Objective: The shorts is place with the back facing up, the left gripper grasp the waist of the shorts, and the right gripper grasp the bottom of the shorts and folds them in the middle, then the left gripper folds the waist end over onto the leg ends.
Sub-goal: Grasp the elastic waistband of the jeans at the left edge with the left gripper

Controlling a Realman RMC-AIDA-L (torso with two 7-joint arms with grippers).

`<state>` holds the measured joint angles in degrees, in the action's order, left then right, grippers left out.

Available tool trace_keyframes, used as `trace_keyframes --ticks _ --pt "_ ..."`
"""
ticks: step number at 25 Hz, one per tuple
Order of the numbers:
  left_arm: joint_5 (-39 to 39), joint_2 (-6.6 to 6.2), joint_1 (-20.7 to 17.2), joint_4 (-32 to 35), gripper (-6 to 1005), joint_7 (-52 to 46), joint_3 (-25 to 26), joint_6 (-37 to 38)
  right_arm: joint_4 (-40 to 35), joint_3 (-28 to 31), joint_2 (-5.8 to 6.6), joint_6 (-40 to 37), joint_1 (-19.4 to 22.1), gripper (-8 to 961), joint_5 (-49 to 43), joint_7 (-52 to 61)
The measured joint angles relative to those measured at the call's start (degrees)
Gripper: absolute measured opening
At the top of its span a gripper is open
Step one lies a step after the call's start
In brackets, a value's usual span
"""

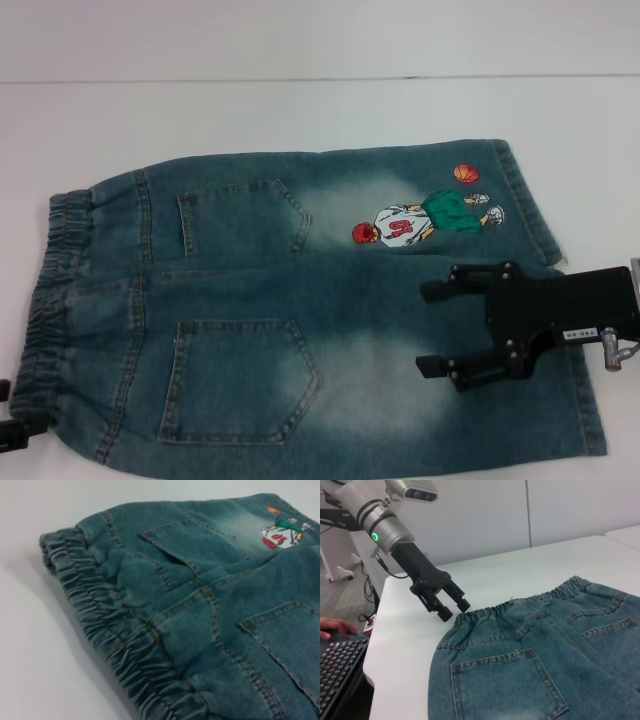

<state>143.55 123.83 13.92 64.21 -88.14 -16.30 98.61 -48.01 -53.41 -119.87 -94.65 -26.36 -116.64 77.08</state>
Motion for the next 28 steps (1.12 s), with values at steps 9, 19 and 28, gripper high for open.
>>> trace_keyframes --ticks 9,19,28 --pt "0.61 0.09 0.44 -0.28 778 -0.06 -0.37 -2.77 1.21 -0.14 -0.02 0.10 -0.03 927 0.00 0.00" --pt "1.91 0.09 1.61 -1.15 775 -0.63 -1.42 -2.63 1.28 -0.35 -0.09 0.17 0.22 928 0.19 0.50" --pt "2.64 -0.05 2.64 -2.16 734 -0.82 -4.12 -1.75 1.50 -0.16 -0.09 0.32 0.57 927 0.17 0.78"
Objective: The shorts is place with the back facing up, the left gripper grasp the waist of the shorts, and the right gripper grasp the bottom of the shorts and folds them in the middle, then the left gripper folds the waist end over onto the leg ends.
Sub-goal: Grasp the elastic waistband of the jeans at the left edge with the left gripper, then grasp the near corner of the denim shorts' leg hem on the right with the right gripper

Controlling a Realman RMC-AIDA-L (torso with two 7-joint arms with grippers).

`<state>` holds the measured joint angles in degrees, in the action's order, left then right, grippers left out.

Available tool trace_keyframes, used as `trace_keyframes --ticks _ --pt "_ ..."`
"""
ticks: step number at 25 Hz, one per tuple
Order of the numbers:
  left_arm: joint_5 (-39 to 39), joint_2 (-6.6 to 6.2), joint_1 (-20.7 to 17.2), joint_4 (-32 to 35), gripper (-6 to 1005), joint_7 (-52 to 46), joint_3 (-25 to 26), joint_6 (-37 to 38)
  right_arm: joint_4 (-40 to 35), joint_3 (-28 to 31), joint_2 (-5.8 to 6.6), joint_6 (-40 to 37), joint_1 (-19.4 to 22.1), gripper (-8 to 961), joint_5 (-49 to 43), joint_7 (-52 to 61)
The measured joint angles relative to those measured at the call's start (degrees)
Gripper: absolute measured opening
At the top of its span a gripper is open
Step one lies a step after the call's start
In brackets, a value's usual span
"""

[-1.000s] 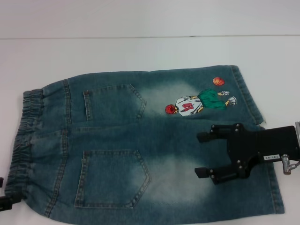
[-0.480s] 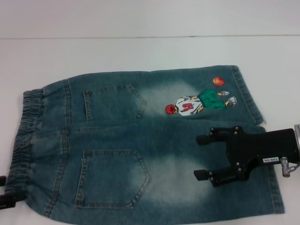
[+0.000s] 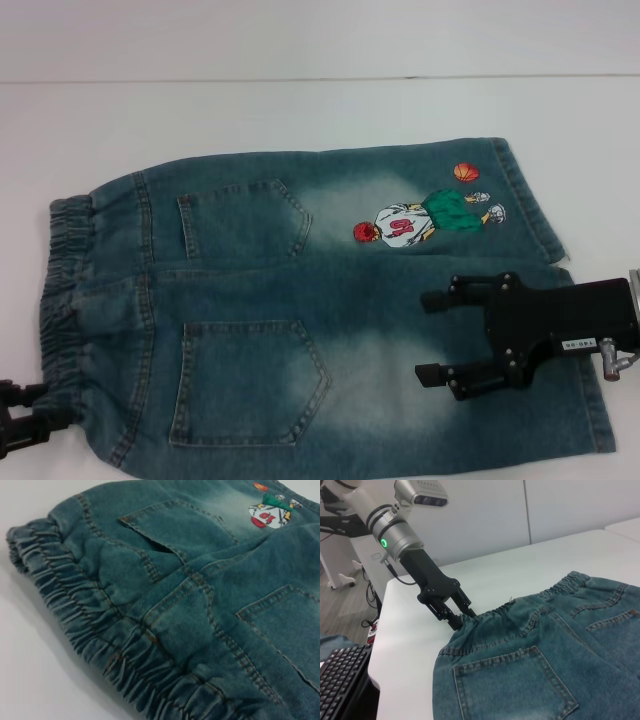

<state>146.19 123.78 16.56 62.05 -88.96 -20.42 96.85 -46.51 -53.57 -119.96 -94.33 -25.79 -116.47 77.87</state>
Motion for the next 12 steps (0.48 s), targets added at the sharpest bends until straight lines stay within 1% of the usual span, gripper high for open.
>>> trace_keyframes --ticks 5,9,12 --pt "0.86 -0.10 0.81 0.00 541 -0.62 -0.34 0.14 0.21 0.14 0.17 0.17 0.27 915 -0.07 0.34" --pt "0.86 -0.16 1.19 0.00 343 -0.71 -0.46 0.18 -0.10 0.14 0.45 0.19 0.86 888 -0.52 1.56" --pt "0.86 -0.20 1.59 -0.03 190 -1.05 -0.46 0.22 -1.55 0.15 0.64 0.16 1.00 768 -3.03 4.86"
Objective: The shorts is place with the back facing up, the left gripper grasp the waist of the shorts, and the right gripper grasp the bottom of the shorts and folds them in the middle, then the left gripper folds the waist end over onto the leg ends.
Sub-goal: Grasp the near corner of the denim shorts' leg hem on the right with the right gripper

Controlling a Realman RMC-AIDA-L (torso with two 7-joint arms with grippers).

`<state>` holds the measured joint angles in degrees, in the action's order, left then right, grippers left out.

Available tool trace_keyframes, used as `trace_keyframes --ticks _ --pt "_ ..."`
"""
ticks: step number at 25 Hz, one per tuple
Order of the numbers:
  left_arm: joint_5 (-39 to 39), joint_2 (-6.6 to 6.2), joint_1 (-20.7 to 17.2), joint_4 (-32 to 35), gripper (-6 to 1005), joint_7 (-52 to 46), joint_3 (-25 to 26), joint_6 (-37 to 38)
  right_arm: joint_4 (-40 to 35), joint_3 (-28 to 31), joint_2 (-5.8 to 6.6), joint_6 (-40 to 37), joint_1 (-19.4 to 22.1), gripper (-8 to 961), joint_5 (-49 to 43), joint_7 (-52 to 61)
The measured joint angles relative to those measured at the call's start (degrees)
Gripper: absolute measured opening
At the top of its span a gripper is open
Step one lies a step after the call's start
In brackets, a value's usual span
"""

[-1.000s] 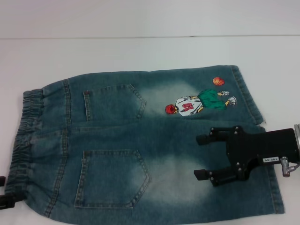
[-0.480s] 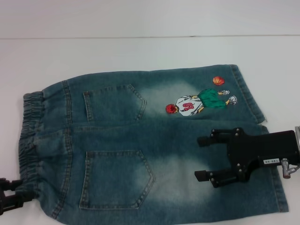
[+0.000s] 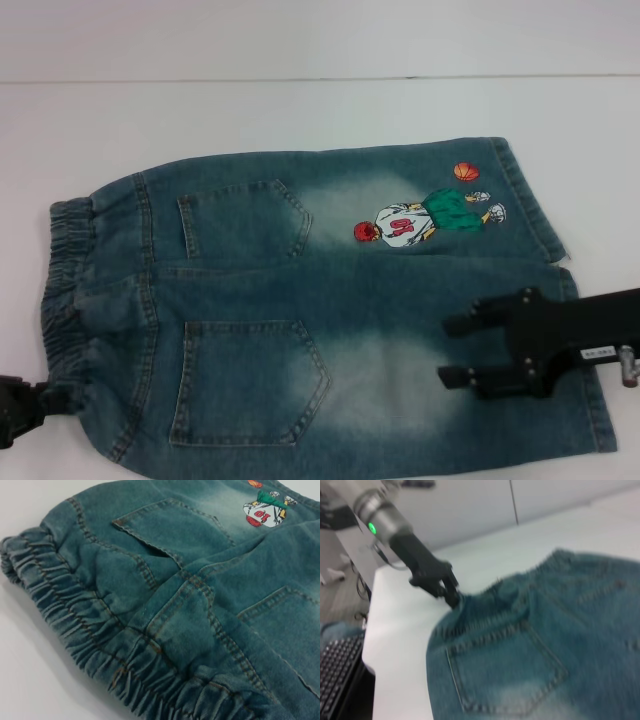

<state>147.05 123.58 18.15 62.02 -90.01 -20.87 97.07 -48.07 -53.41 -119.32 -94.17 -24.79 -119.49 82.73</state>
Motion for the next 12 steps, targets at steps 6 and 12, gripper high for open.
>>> trace_keyframes --ticks 6,12 --pt "0.00 -0.23 0.65 -0.54 120 -0.62 -0.49 0.39 -7.02 0.38 0.60 -4.46 -1.05 679 -10.15 10.96" --pt "0.00 -0.08 0.65 -1.14 98 -0.64 -1.07 -0.86 -12.32 6.16 1.57 -16.59 -5.32 712 -21.87 19.44"
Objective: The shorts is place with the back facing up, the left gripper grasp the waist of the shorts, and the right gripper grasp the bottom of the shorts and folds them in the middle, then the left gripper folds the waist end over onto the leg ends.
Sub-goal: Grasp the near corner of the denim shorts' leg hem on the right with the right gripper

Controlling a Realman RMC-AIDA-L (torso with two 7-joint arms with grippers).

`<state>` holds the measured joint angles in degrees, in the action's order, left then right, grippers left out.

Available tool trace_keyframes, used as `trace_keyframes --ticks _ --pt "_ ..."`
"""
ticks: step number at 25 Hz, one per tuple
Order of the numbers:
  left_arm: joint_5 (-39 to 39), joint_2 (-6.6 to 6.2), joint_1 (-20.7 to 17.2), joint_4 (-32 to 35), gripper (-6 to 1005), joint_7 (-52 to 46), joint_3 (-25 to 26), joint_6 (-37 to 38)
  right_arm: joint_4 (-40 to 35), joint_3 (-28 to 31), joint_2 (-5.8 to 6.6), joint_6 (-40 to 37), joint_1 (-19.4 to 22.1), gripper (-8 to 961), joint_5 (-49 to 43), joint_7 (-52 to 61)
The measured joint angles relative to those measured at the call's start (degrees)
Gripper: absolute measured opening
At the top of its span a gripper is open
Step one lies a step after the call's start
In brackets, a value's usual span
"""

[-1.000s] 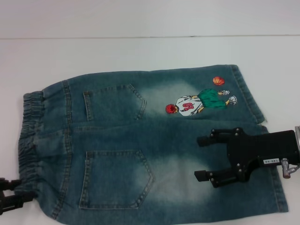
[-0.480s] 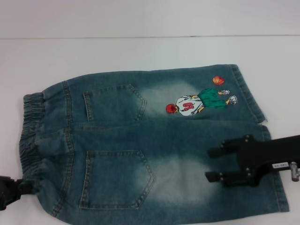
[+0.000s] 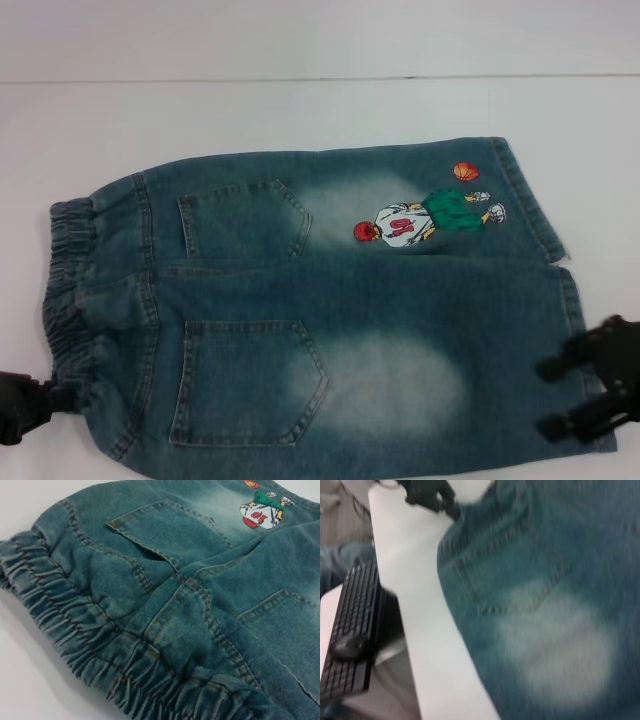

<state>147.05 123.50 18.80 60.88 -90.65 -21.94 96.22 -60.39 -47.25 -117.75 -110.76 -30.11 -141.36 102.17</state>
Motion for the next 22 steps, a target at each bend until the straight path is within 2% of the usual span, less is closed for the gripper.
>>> trace_keyframes --ticks 4,9,22 --pt "0.01 0.10 0.00 -0.09 98 -0.02 -0.03 -0.79 -1.72 1.07 0.11 -2.51 -2.43 799 -9.42 4.45" --pt "0.03 0.15 0.00 -0.17 97 -0.05 -0.03 -1.10 -2.15 0.17 0.10 -3.04 -4.13 875 -16.88 7.80" --pt "0.16 0.17 -0.08 -0.14 97 -0.40 -0.12 -1.45 -2.19 -6.13 -0.52 -3.43 -5.32 873 -23.36 13.31"
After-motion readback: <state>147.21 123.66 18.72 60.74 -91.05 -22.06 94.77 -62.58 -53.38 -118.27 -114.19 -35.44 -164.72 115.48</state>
